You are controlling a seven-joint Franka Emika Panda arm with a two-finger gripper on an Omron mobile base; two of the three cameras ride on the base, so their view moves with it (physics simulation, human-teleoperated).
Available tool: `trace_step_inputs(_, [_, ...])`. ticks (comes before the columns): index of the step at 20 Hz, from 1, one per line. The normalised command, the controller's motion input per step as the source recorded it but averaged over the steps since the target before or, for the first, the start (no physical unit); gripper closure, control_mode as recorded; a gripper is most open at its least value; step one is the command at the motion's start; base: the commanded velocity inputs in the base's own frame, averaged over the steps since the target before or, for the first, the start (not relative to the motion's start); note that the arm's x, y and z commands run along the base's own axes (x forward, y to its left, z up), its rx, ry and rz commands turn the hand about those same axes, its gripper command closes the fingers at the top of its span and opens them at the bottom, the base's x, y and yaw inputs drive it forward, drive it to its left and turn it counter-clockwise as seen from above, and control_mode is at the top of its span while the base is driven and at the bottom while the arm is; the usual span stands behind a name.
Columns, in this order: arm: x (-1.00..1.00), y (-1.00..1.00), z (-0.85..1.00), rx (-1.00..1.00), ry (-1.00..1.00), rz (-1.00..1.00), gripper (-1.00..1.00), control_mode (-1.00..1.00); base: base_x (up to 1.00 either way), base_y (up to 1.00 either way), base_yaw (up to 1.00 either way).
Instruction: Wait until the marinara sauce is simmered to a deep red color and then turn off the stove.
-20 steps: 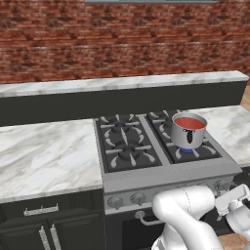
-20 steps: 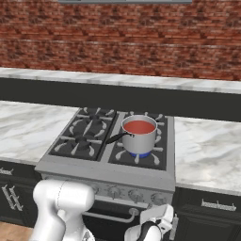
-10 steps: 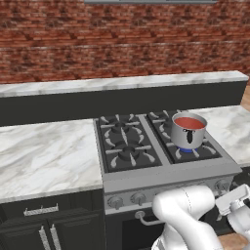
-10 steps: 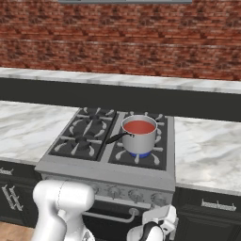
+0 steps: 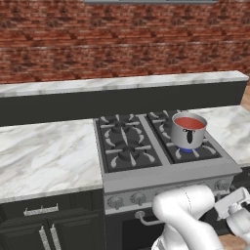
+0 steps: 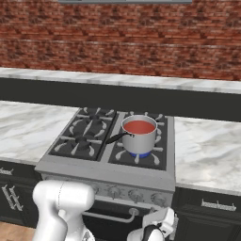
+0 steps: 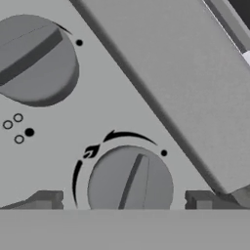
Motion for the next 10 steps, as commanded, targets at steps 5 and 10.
trace_step_inputs(5, [0.03, -0.02, -0.06, -0.02, 0.00, 0.00, -1.00, -1.00, 0.00, 0.00, 0.00])
trace_step_inputs(10, [0.02, -0.10, 0.00, 0.00, 0.00, 0.00, -1.00, -1.00, 0.00, 0.00, 0.00])
